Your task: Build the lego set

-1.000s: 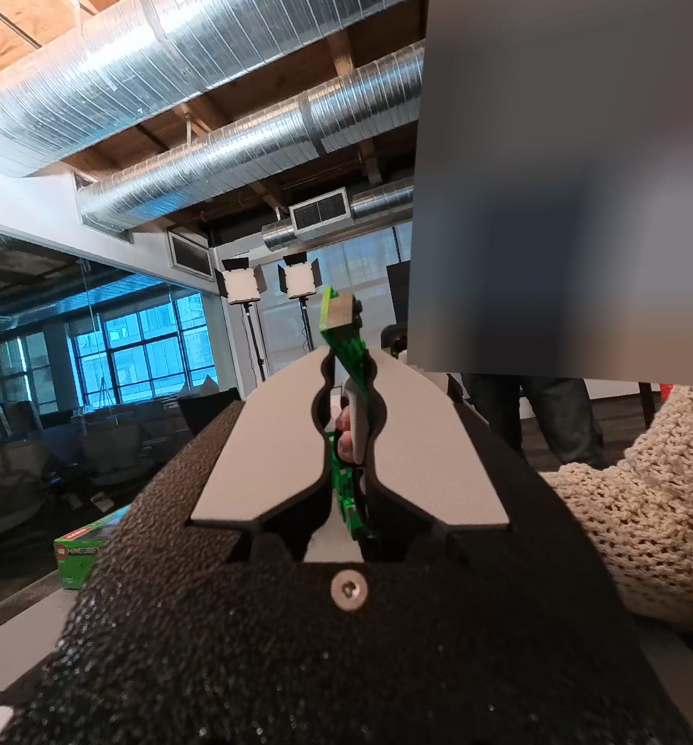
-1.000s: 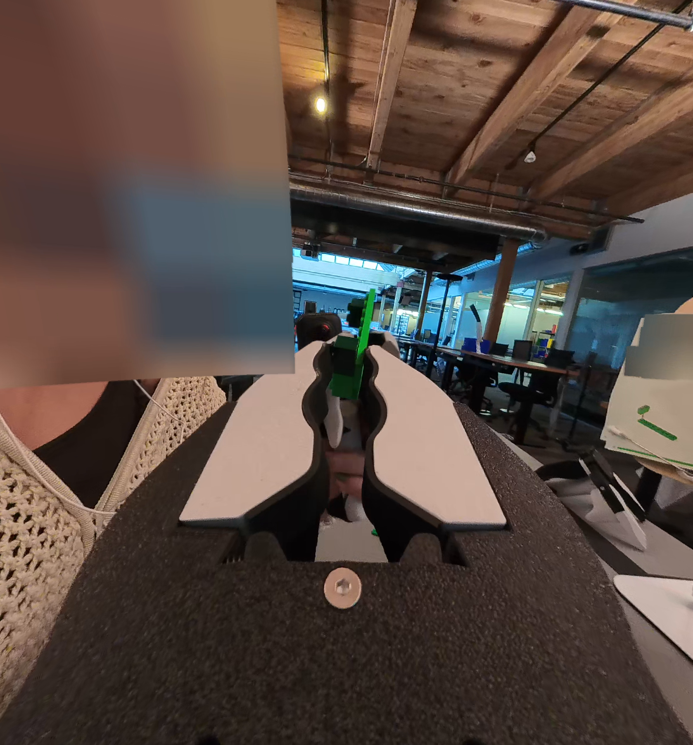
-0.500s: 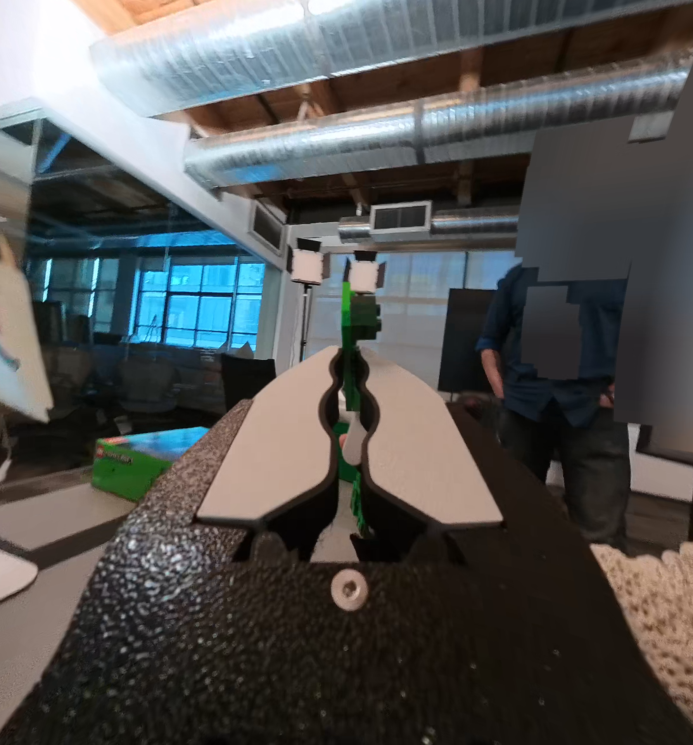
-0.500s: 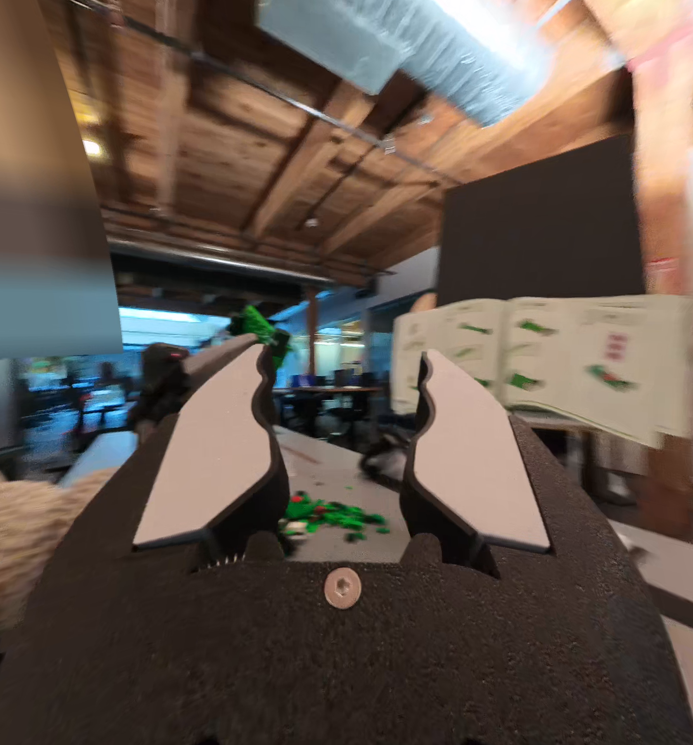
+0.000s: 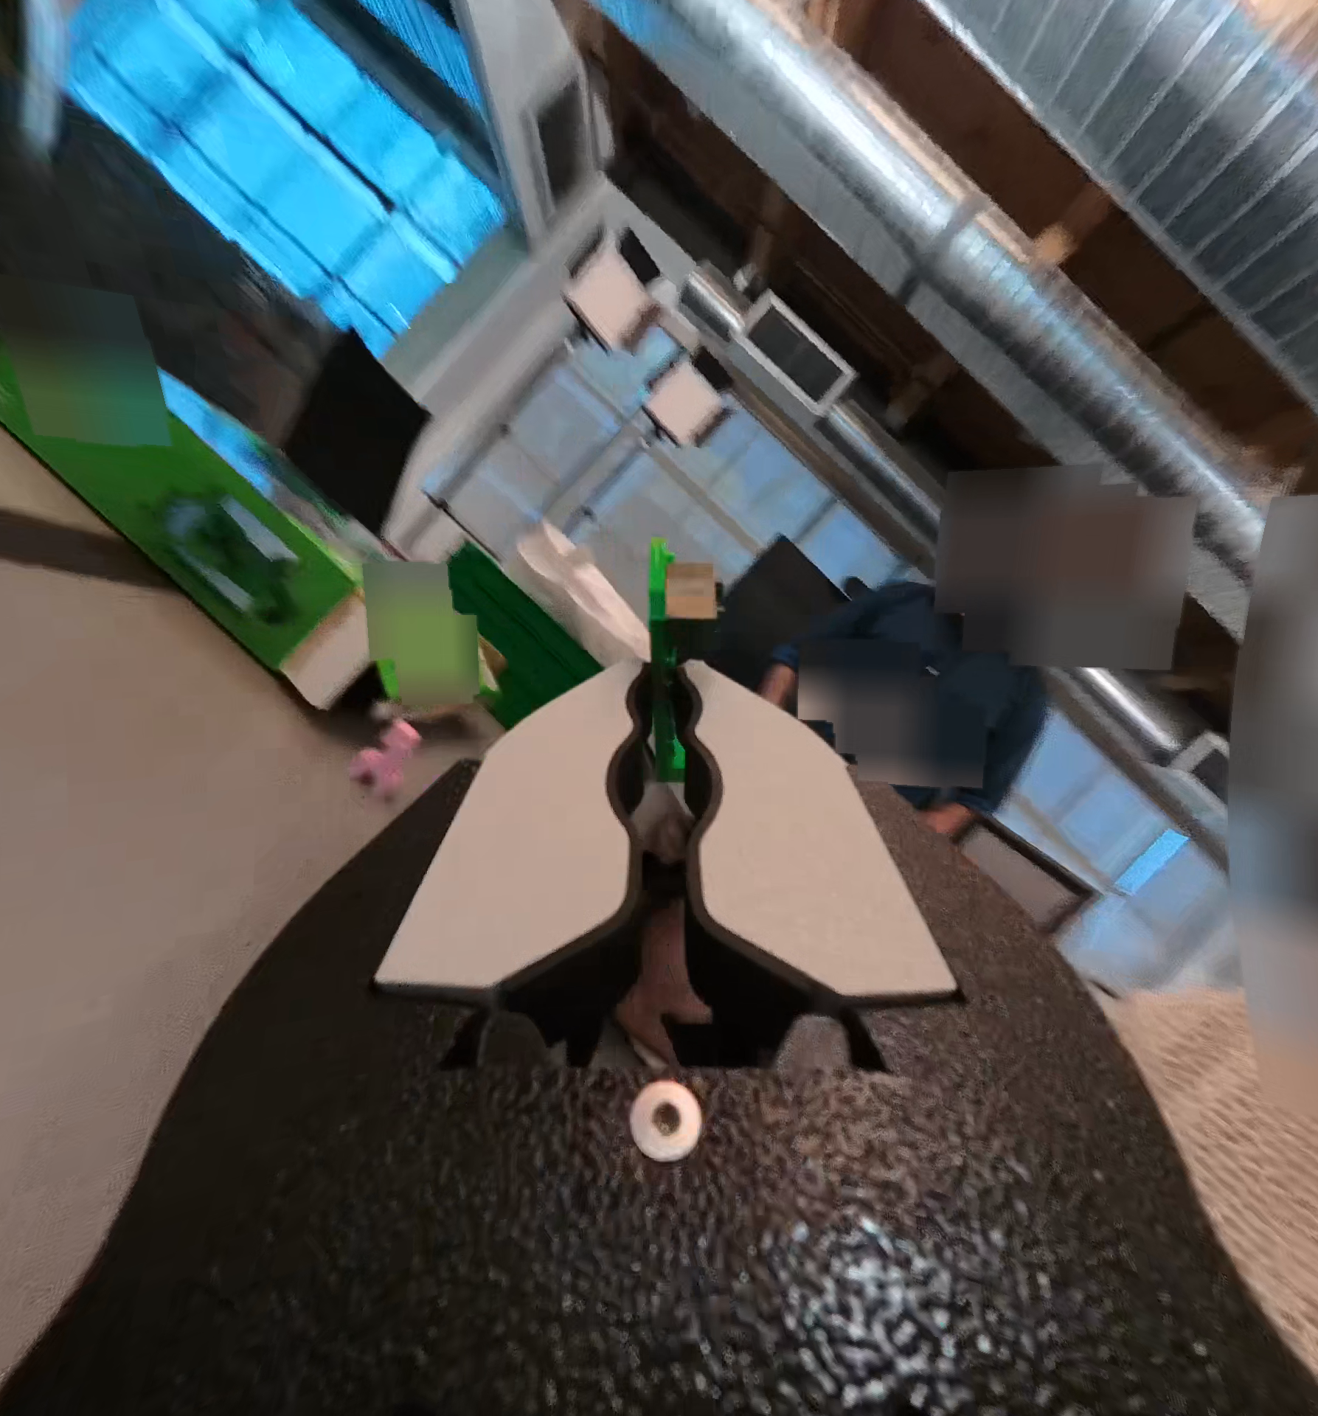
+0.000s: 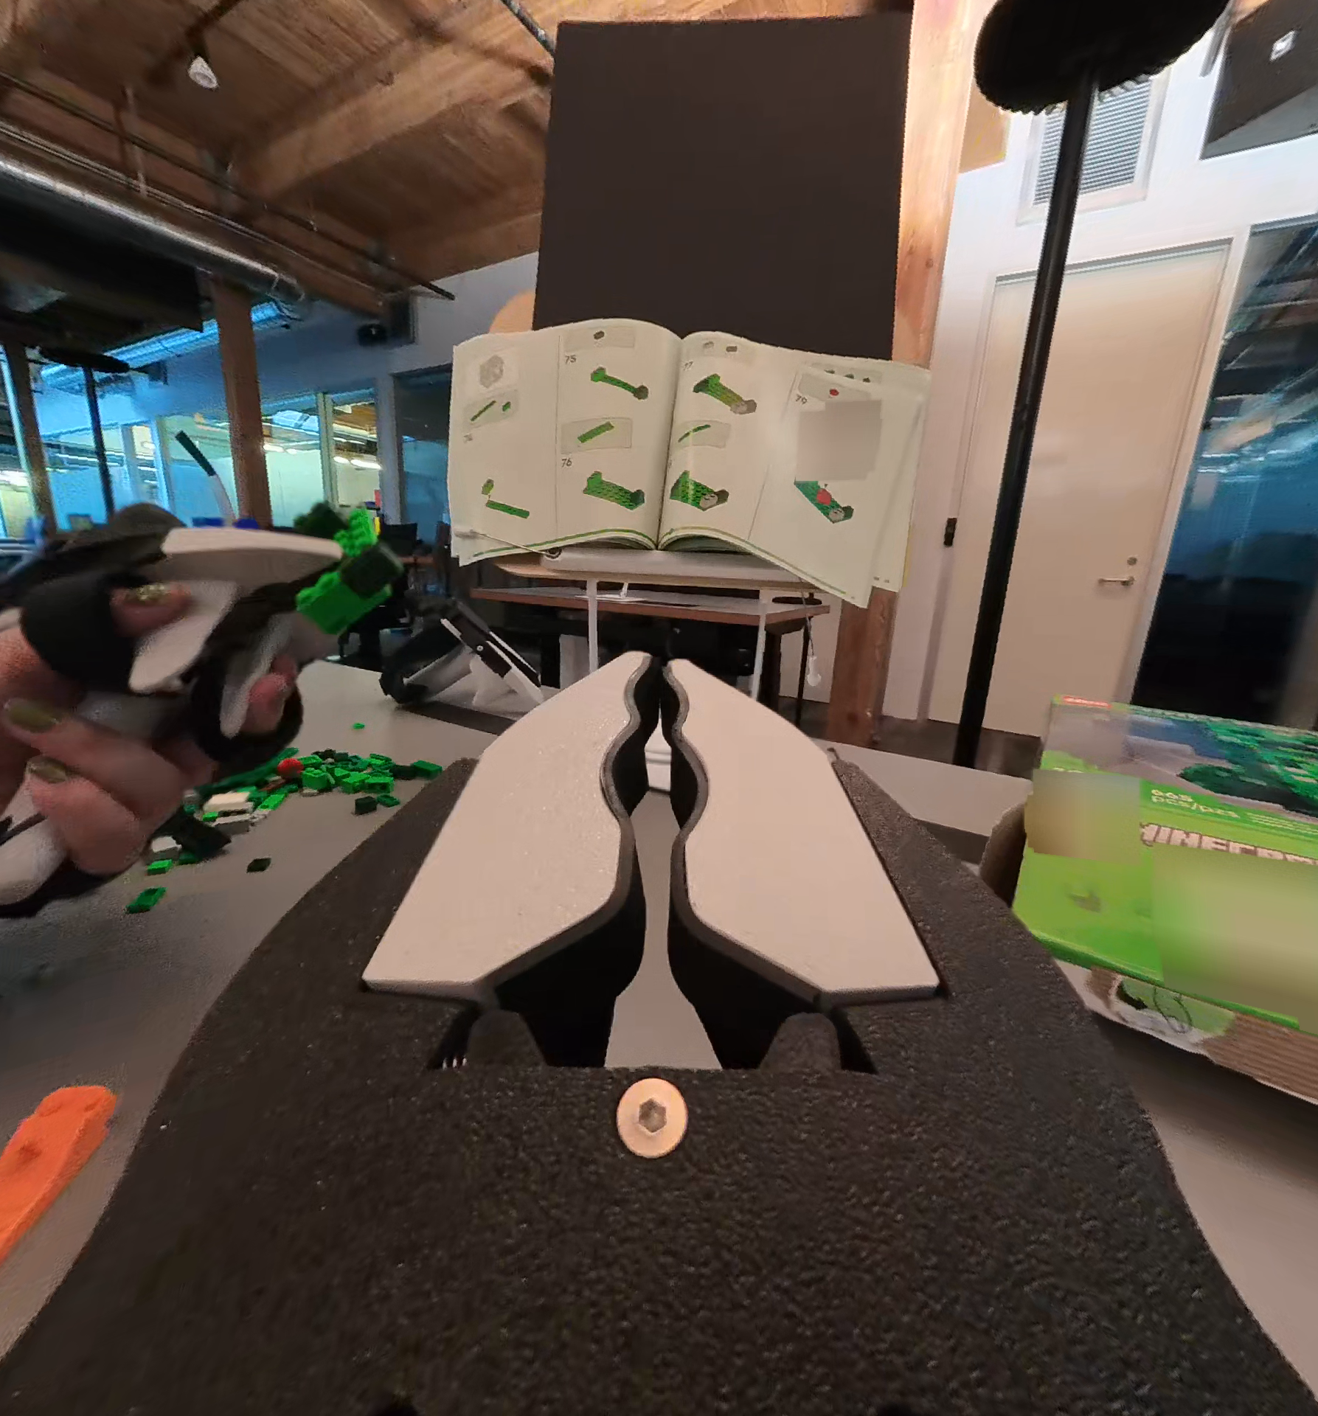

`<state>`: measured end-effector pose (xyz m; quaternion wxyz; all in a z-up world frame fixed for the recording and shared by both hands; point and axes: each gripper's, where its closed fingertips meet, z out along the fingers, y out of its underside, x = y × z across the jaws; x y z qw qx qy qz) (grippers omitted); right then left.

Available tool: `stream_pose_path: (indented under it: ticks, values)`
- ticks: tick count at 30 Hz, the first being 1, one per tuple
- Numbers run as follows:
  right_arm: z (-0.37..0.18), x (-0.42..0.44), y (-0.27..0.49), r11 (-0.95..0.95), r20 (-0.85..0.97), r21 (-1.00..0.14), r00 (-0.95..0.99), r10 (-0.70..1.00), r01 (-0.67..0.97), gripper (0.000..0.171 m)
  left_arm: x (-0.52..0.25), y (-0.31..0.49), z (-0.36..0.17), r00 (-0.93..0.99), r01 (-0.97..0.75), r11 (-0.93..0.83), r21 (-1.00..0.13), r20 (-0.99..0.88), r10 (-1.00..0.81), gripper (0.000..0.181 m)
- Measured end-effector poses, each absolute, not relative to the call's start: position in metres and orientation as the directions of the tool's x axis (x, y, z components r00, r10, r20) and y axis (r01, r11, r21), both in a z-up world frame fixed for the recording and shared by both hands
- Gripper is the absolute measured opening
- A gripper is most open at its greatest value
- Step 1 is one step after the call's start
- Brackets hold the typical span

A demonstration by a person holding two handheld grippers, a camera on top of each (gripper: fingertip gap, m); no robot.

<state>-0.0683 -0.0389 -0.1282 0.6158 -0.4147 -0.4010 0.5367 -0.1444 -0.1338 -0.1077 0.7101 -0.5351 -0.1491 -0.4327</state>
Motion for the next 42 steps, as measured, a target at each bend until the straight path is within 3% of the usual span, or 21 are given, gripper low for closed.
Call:
stream_pose_path:
  ticks: [5,10,21,29,36,39,42]
  values:
    - [-0.127,-0.07,-0.044,0.114,0.09,-0.934,0.086,0.992,-0.339,0.0,-0.111,-0.125,-0.142,0.356,0.8,-0.319,-0.509,0.83,-0.43,0.004]
    - [-0.128,-0.073,-0.062,0.181,0.179,-0.926,0.036,0.983,-0.332,0.0,-0.089,-0.143,-0.167,0.446,0.707,-0.432,-0.56,0.827,-0.342,0.004]
    - [-0.133,-0.075,-0.091,0.299,0.321,-0.902,-0.02,0.947,-0.313,0.0,-0.092,-0.219,-0.224,0.485,0.618,-0.639,-0.458,0.862,-0.148,0.004]
    - [-0.146,-0.085,-0.112,0.422,0.45,-0.869,-0.061,0.891,-0.259,0.0,-0.093,-0.255,-0.215,0.433,0.574,-0.675,-0.464,0.871,-0.23,0.004]
    - [-0.16,-0.125,-0.145,0.488,0.547,-0.828,-0.207,0.812,-0.276,0.001,-0.119,-0.294,-0.193,0.536,0.57,-0.587,-0.575,0.802,-0.265,0.004]
    - [-0.17,-0.153,-0.17,0.472,0.555,-0.83,-0.354,0.752,-0.298,0.002,-0.135,-0.312,-0.2,0.571,0.57,-0.577,-0.585,0.787,-0.234,0.004]
    - [-0.188,-0.177,-0.201,0.433,0.509,-0.858,-0.566,0.649,-0.275,0.016,-0.146,-0.323,-0.201,0.572,0.589,-0.563,-0.58,0.791,-0.216,0.004]
